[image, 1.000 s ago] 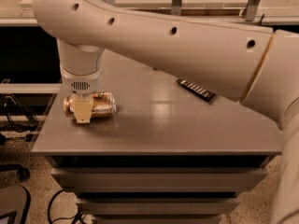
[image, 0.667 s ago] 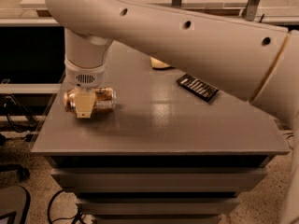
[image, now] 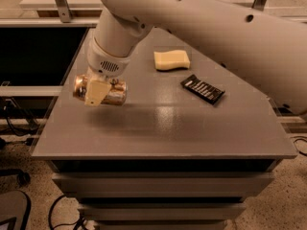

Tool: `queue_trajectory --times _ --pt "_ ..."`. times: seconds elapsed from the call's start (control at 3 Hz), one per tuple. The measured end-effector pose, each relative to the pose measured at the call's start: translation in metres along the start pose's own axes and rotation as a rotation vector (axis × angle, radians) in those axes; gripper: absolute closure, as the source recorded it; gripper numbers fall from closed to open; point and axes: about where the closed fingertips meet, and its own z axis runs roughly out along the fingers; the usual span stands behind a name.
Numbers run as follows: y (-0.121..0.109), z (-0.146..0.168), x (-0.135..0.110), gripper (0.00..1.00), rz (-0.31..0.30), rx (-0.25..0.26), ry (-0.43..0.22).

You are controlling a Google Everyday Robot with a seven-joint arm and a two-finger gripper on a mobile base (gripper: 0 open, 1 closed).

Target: Place orange can upright

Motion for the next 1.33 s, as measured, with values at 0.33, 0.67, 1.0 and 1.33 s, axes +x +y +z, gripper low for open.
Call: queue_trajectory --times 0.33,0.67,1.0,1.33 --pt "-0.009 -0.016 0.016 1.0 0.054 0.04 -0.09" --pt "-0.015 -0.029 0.036 1.0 0.114 0.076 -0.162" --pt "-0.021 -0.039 0.057 1.0 0.173 0.111 -0.232" --pt "-0.024 -0.049 0.076 1.0 0.231 0.146 -0.307"
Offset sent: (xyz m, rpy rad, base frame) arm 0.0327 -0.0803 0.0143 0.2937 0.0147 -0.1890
